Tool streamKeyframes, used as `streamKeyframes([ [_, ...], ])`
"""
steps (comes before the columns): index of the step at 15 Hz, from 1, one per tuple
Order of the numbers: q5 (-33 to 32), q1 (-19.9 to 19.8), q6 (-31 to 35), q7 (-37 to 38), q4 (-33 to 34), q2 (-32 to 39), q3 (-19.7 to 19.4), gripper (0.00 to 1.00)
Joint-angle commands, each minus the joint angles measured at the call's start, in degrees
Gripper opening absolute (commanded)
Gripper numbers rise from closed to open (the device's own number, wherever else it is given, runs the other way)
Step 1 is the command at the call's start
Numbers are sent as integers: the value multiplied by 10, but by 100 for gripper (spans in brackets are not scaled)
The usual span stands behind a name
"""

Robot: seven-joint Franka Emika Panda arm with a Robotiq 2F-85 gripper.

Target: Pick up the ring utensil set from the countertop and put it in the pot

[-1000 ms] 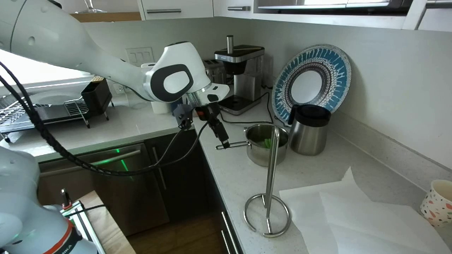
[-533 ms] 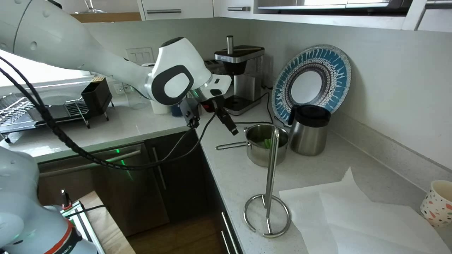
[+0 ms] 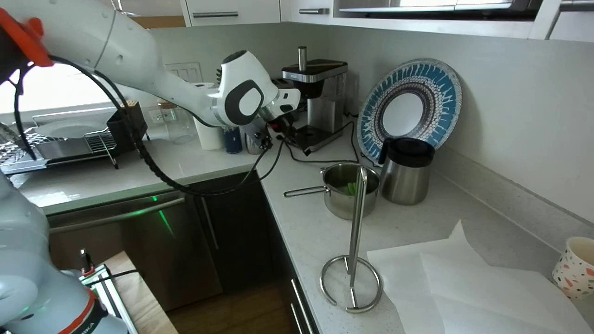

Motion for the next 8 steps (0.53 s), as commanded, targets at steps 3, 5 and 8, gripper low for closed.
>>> streamKeyframes([
  [3,-5,1,0,2,21,25,1,100],
  [5,-6,1,0,2,23,25,1,100],
  [8,-118,35,23,191,93,83,-54,100],
])
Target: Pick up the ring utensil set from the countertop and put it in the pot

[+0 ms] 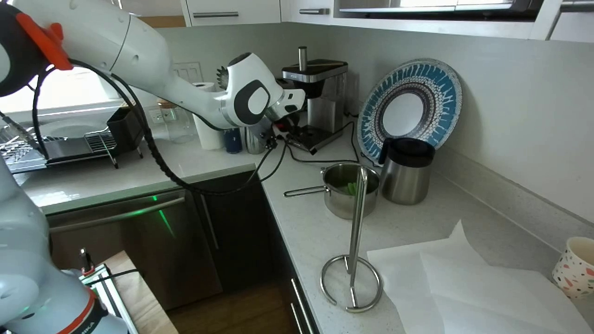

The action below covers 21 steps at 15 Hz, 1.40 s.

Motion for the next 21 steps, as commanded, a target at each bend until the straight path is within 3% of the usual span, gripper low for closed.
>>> streamKeyframes([
  [1,-79,42,7,154,88,74,-56,100],
  [3,-103,49,-24,218,140,124,-48,100],
  [6,-83,61,-58,224,225,201,-37,100],
  [7,-56,96,-66,206,252,225,-69,100],
  [10,-28,113,-107,184,325,290,-91,100],
  [14,62,95,-157,119,403,357,-86,100],
  [21,119,91,-193,122,495,382,-122,100],
])
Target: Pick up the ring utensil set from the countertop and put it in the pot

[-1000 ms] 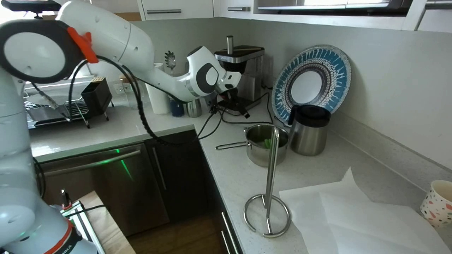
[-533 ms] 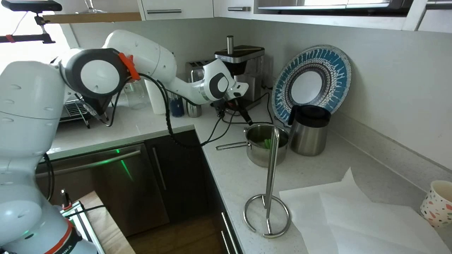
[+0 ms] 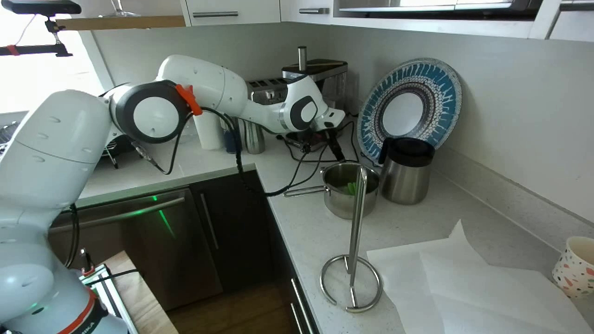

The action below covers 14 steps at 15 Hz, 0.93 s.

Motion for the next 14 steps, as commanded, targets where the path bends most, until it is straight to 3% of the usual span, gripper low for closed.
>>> streamKeyframes([
  [1,25,0,-52,-16,52,7,-15,100],
  [6,14,-1,-169,-62,82,0,-14,100],
  [14,11,2,-235,-102,81,-1,-5,100],
])
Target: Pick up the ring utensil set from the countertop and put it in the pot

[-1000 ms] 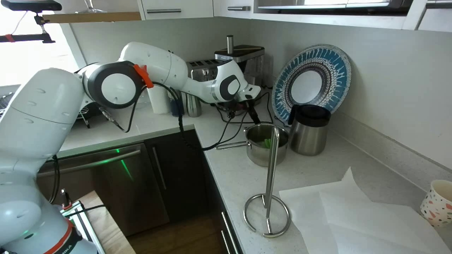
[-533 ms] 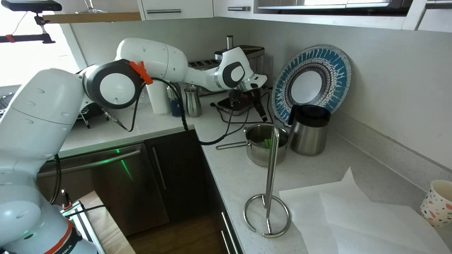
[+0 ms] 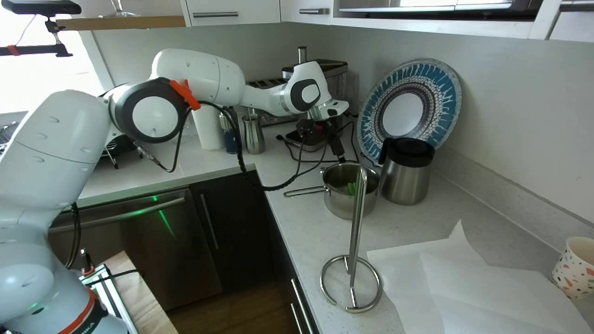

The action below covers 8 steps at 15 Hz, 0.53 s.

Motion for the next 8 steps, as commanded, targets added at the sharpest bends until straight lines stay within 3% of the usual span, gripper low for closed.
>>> streamKeyframes([
  [1,-1,2,-42,-36,-1,0,-1,100],
  [4,-1,2,-52,-38,-5,4,-3,100],
  [8,19,3,-19,25,-7,19,-1,100],
])
